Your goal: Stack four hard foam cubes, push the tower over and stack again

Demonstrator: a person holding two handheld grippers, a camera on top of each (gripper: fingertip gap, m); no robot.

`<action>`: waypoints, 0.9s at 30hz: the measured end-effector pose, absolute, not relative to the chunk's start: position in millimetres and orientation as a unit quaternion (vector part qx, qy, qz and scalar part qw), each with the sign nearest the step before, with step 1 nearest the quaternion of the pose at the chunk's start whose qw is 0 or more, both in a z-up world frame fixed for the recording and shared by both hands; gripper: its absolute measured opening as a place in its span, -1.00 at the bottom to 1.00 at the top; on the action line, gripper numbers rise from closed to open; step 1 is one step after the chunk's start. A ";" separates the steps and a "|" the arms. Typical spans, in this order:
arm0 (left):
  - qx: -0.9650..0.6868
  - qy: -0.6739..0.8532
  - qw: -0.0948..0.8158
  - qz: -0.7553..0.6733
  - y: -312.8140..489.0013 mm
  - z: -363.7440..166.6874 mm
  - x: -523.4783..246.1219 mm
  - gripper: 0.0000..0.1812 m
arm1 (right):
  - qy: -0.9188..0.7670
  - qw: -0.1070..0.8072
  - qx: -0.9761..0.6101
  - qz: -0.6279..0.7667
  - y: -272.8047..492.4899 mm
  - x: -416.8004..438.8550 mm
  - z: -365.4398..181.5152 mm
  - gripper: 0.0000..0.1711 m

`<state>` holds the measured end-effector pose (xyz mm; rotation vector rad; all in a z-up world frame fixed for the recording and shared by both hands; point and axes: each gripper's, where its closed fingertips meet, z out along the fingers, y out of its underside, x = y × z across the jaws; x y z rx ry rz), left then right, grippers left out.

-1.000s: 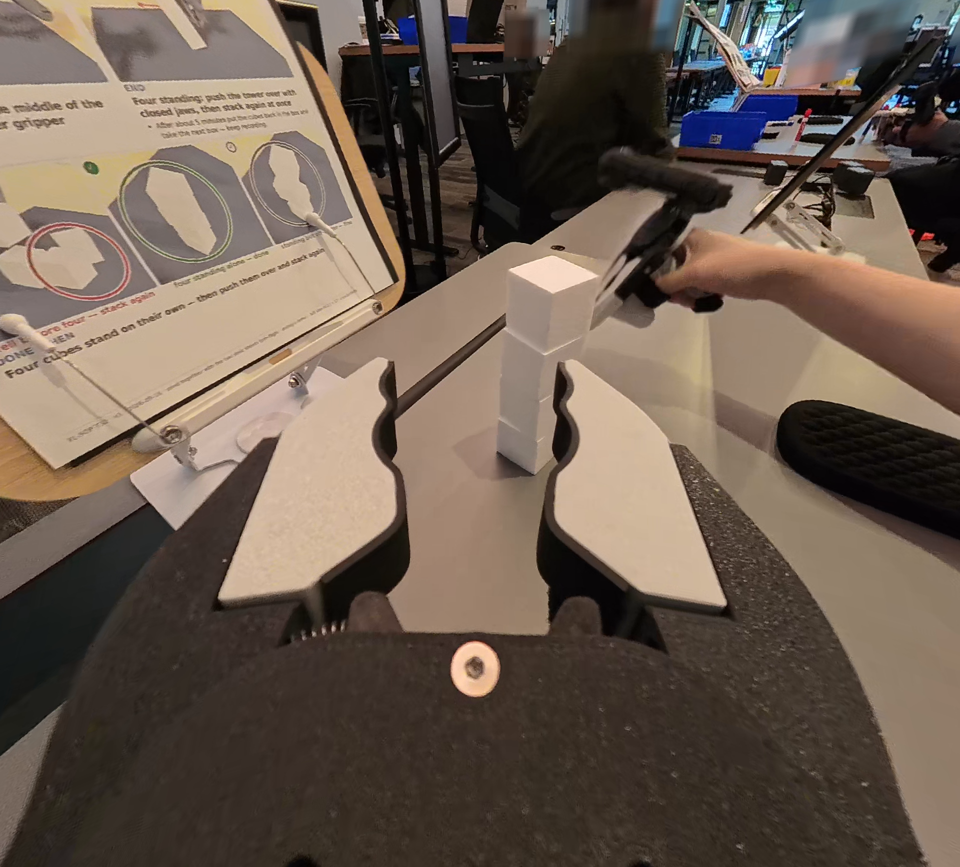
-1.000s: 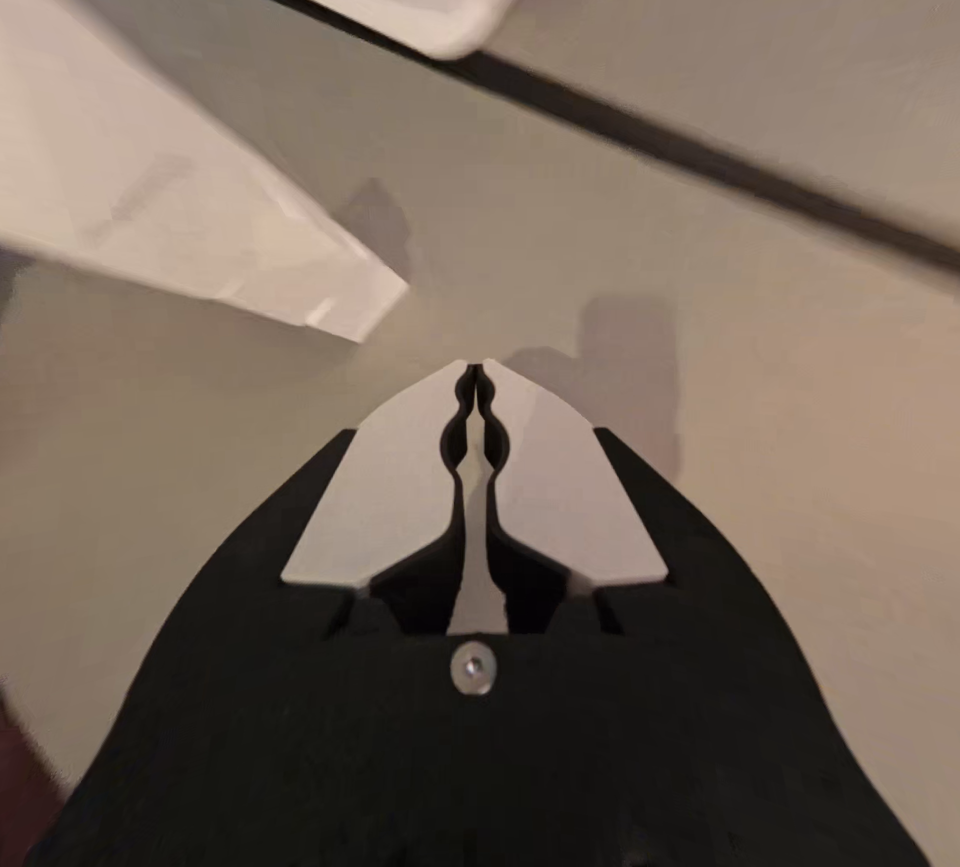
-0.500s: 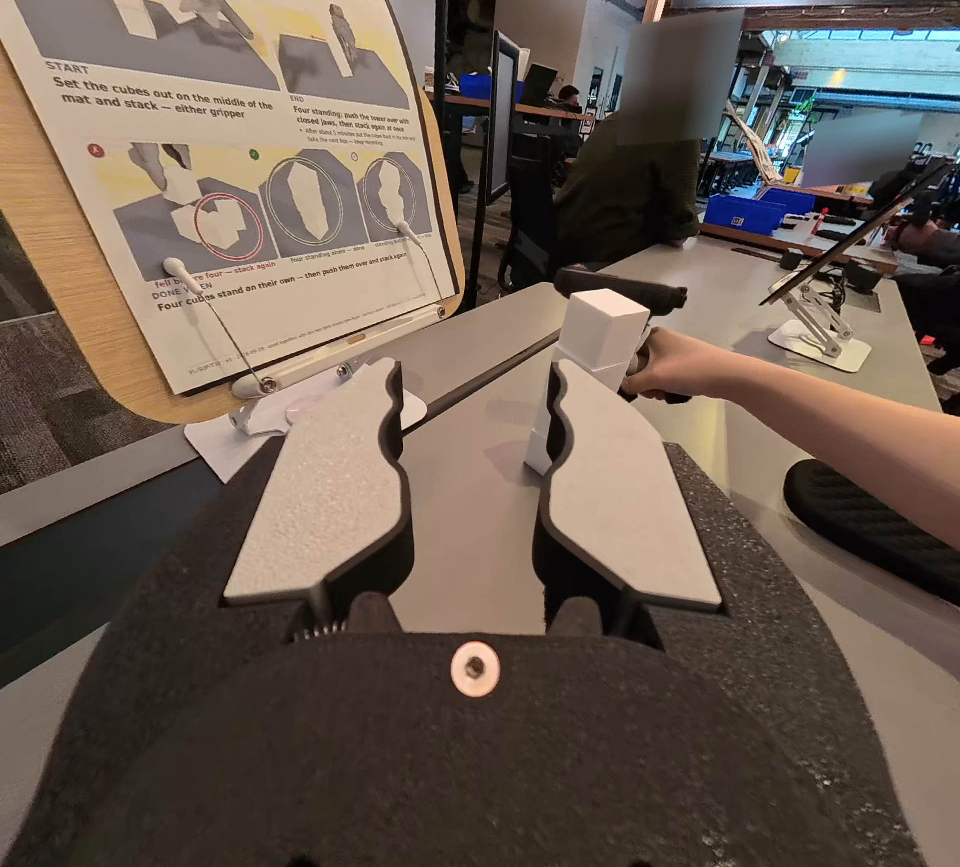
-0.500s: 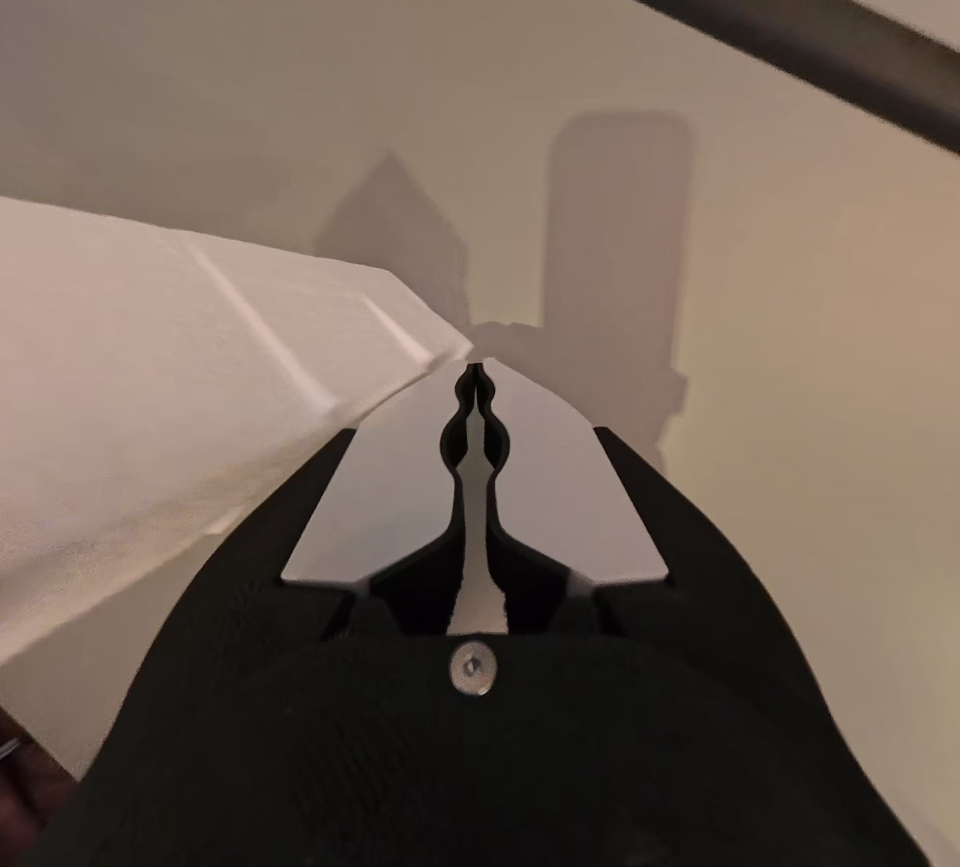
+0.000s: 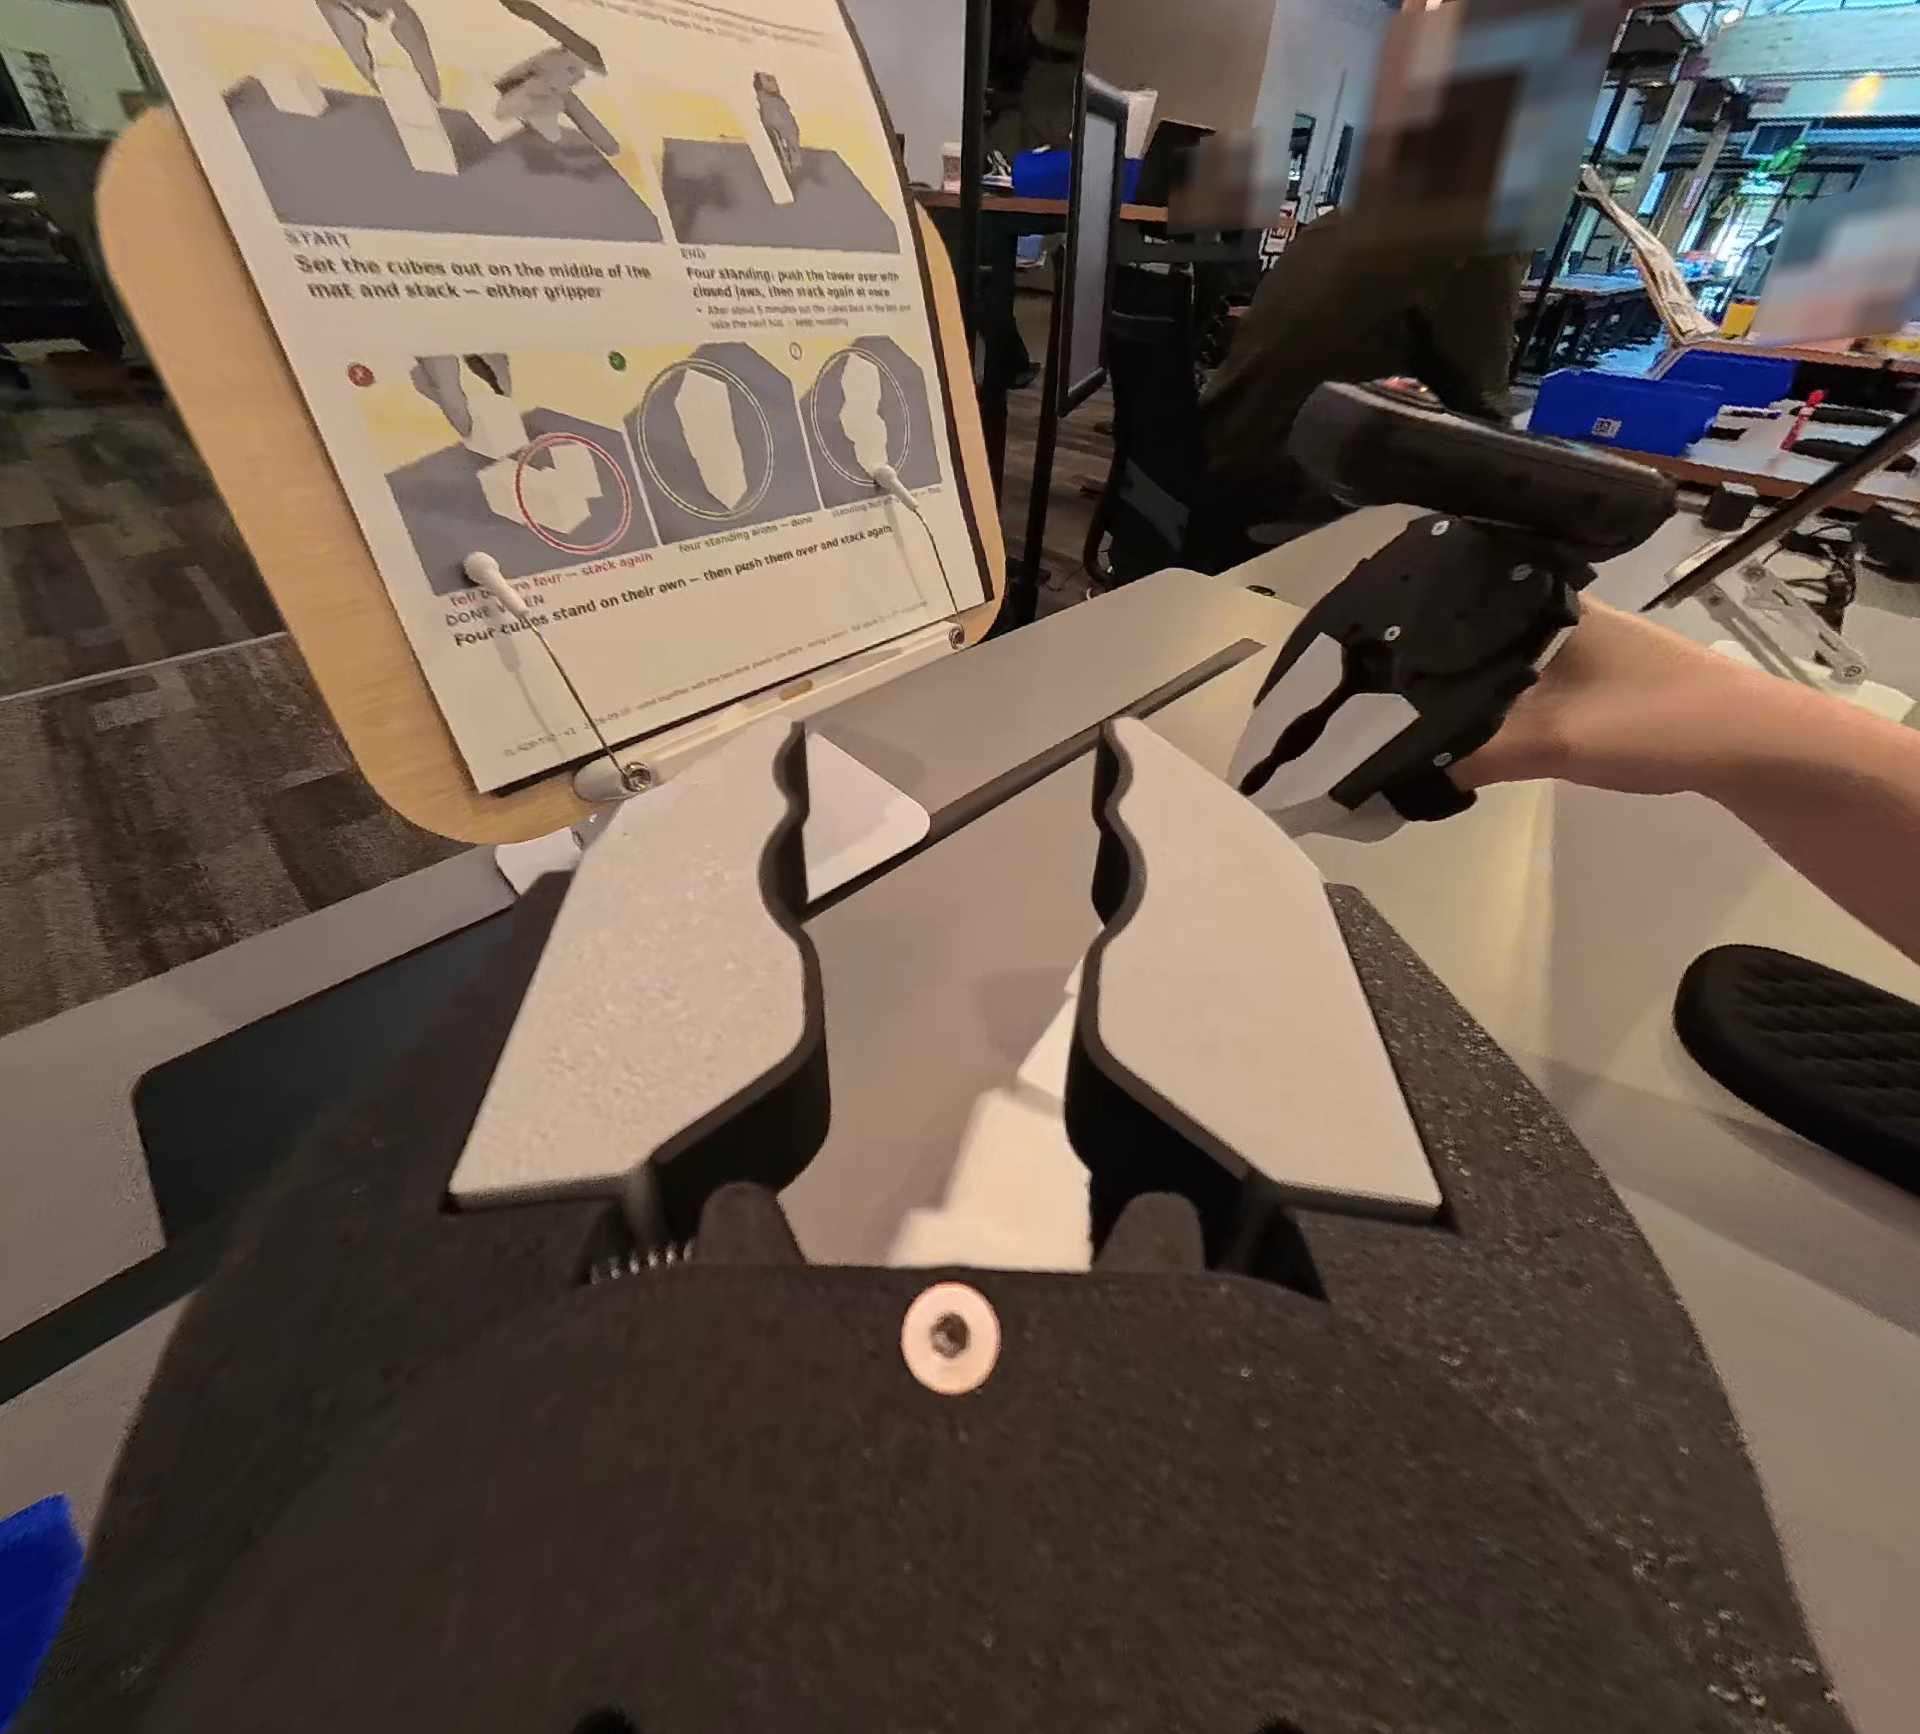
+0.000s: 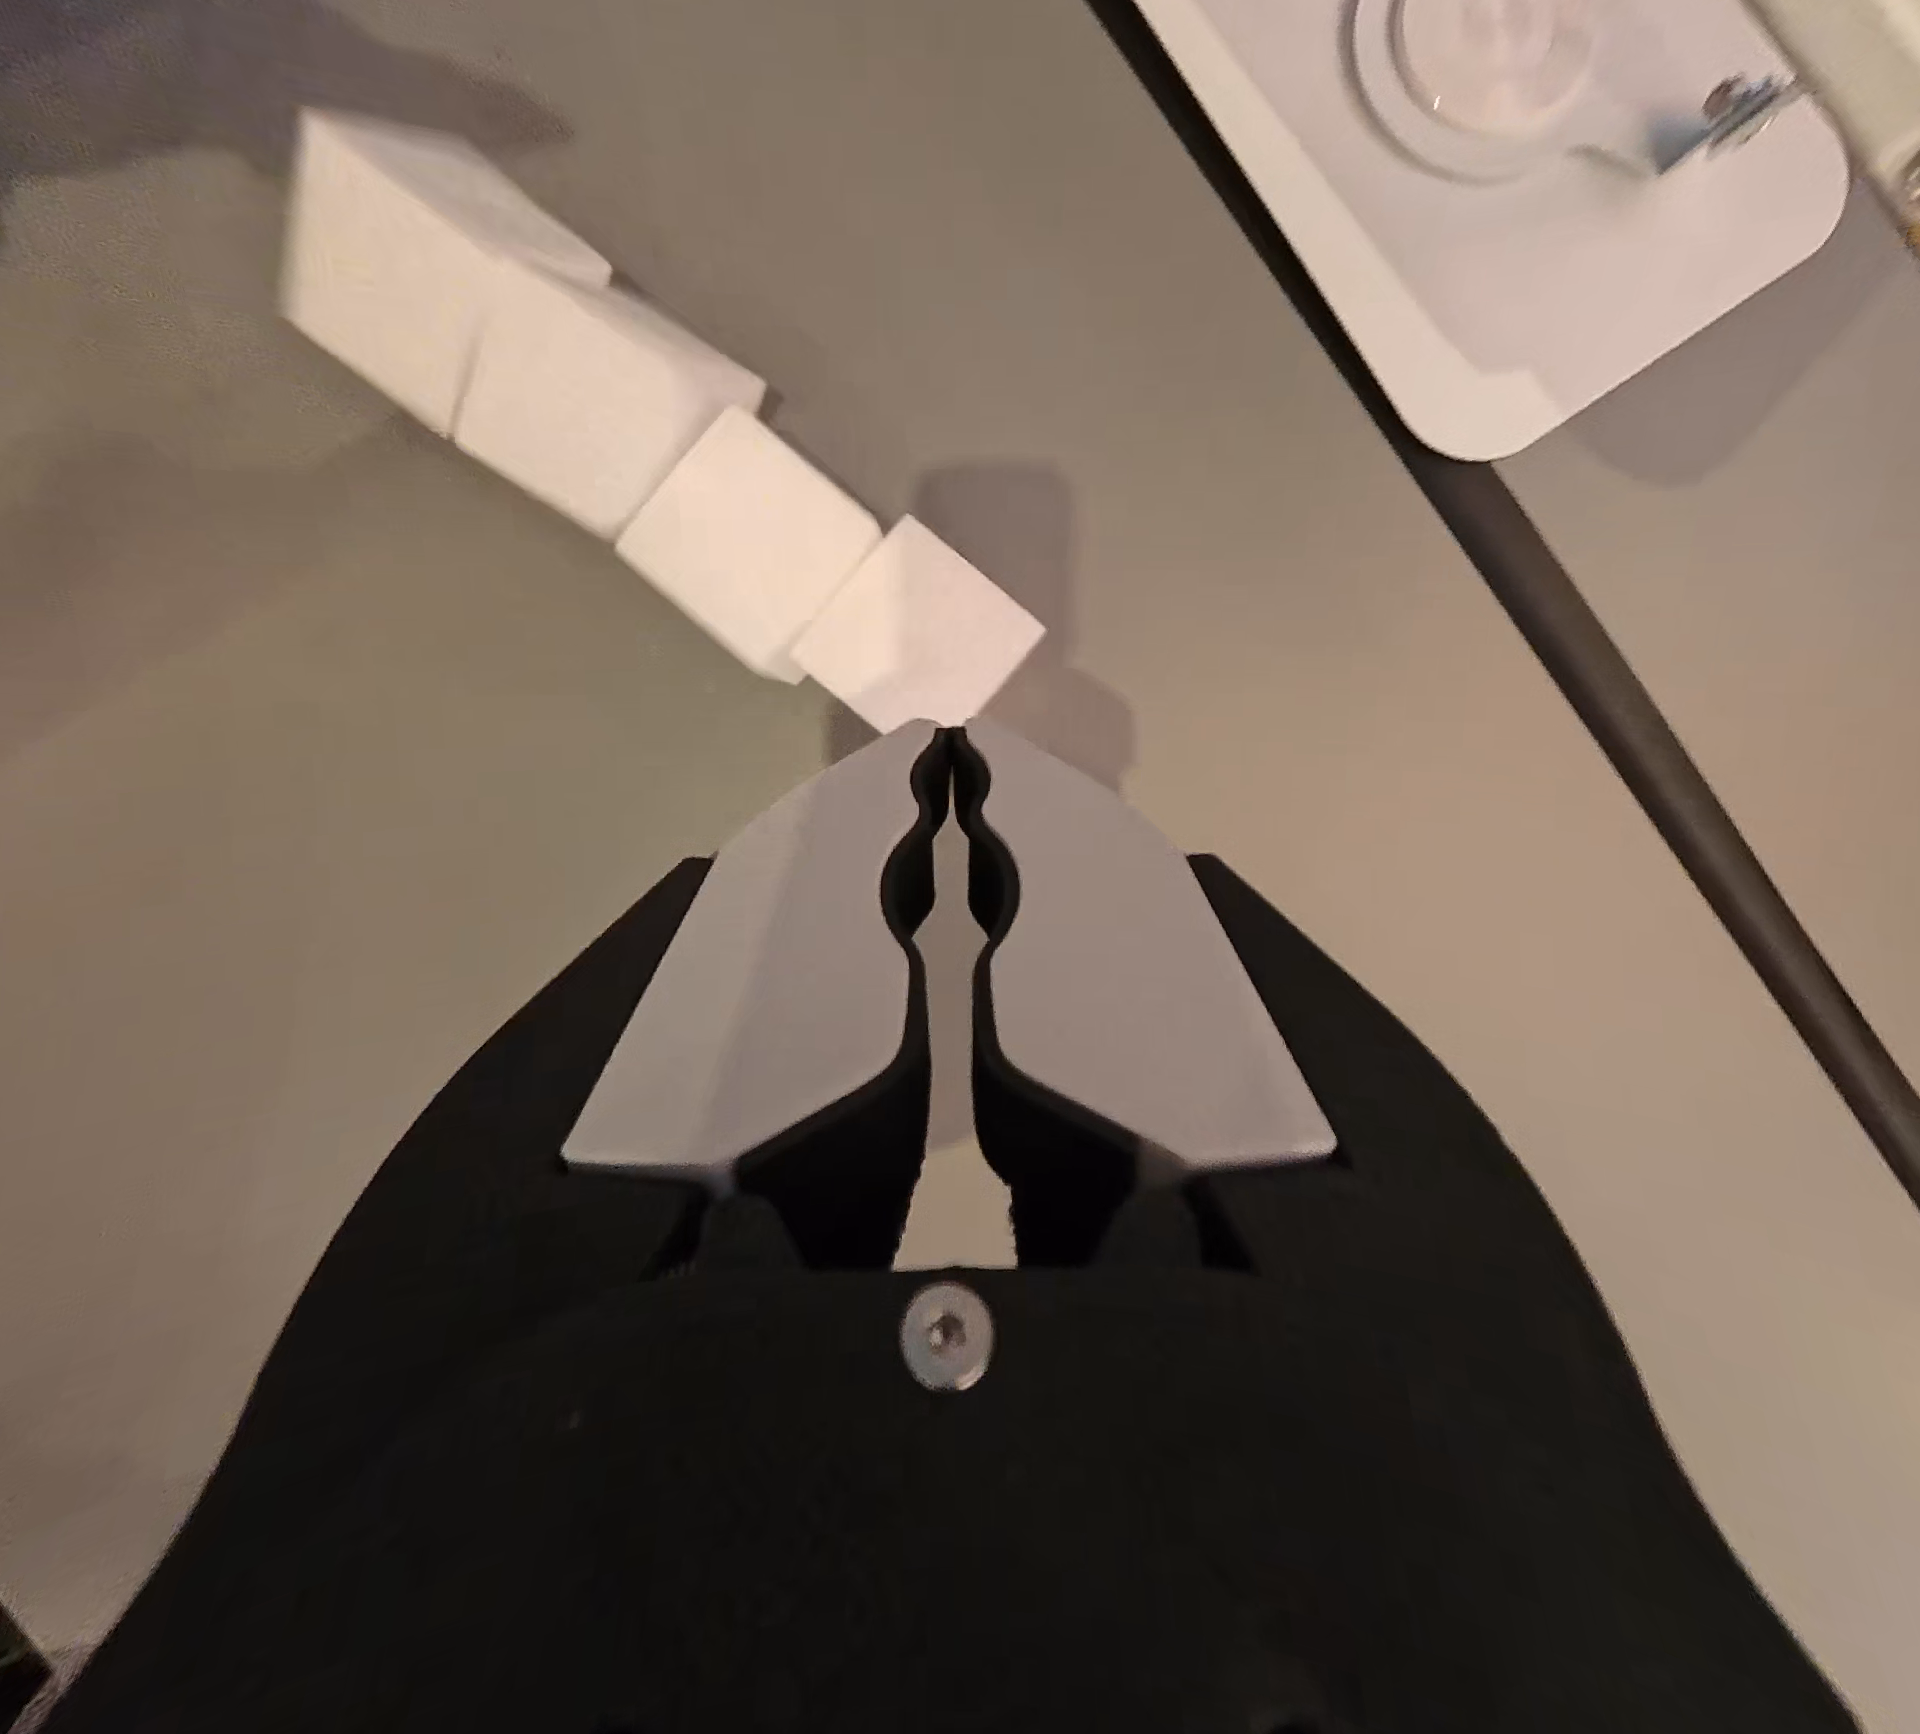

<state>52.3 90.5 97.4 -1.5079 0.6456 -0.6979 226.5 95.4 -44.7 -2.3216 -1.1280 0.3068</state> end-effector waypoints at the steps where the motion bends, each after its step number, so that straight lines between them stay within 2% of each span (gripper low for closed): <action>1: -0.656 0.283 0.629 -0.305 87.5 100.3 51.1 -0.42 | -0.419 0.275 -0.858 0.116 93.7 225.7 -38.9 -0.99; 7: -0.671 0.289 0.623 -0.280 79.5 103.0 42.2 -0.40 | -0.430 0.317 -0.835 0.130 84.6 227.4 -11.5 -0.99; 13: -0.699 0.290 0.613 -0.226 79.1 97.4 30.3 -0.40 | -0.474 0.410 -0.758 0.183 71.6 233.4 33.5 -0.98; 15: -0.715 0.292 0.606 -0.193 80.6 92.2 24.3 -0.41 | -0.477 0.432 -0.740 0.196 67.6 243.0 41.2 -0.85; 20: -0.755 0.306 0.574 -0.089 82.8 73.3 7.9 -0.42 | -0.474 0.486 -0.691 0.250 60.7 265.5 35.9 -0.76; 25: -0.746 0.339 0.566 -0.089 81.6 68.1 24.5 -0.44 | -0.487 0.464 -0.706 0.220 68.0 292.3 15.4 -0.64; 27: -0.756 0.367 0.541 -0.043 98.5 60.8 22.2 -0.43 | -0.495 0.463 -0.694 0.242 63.2 290.8 16.4 -0.63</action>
